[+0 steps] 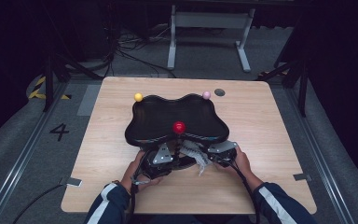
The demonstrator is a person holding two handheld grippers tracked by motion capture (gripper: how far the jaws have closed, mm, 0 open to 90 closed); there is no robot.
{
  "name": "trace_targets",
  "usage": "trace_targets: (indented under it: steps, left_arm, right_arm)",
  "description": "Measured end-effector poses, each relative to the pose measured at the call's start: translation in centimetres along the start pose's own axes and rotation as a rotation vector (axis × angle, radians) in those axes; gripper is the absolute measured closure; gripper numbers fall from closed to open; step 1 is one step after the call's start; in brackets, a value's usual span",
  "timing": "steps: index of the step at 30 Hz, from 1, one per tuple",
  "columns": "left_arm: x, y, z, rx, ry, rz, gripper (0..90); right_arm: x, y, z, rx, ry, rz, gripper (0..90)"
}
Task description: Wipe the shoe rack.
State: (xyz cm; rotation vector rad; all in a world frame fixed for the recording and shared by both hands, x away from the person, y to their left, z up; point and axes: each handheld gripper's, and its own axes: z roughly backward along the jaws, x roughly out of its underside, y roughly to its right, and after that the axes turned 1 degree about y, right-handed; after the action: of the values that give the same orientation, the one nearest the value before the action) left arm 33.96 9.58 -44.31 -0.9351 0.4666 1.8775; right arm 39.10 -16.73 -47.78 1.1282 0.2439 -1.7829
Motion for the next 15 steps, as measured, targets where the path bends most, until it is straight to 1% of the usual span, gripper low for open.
trace_targets:
  steps: [4,5,6,7,8,9,11,15]
  left_arm:
    - [-0.3,0.3,-0.7,0.003,0.010,0.007,74.2]
    - [-0.5,0.3,-0.9,0.004,0.009,-0.004,74.3]
    - [-0.6,0.4,-1.3,0.004,0.012,-0.003,74.3]
    - [-0.8,0.7,-1.6,0.004,0.016,-0.002,74.2]
    - [-1.1,0.8,-1.8,0.005,0.014,-0.007,74.2]
    - [-1.2,1.1,-2.2,0.004,0.026,-0.004,74.2]
    - [-1.6,1.4,-2.7,0.006,0.028,-0.015,74.2]
    - [-2.4,1.9,-3.9,0.017,0.040,-0.023,74.1]
  right_arm:
    - [0.1,0.1,0.1,0.015,-0.008,0.002,79.0]
    - [0.2,0.3,0.2,0.015,-0.011,-0.005,79.0]
    - [0.4,0.5,0.3,0.028,-0.016,0.008,79.0]
    - [0.5,0.6,0.5,0.015,-0.013,-0.013,79.0]
    - [0.7,0.8,0.7,0.016,-0.014,-0.012,79.0]
    - [1.0,1.0,0.9,0.025,-0.015,-0.015,79.1]
    - [1.5,1.3,1.3,0.017,-0.002,-0.042,79.0]
    - [2.0,1.6,1.9,0.012,-0.005,-0.052,79.0]
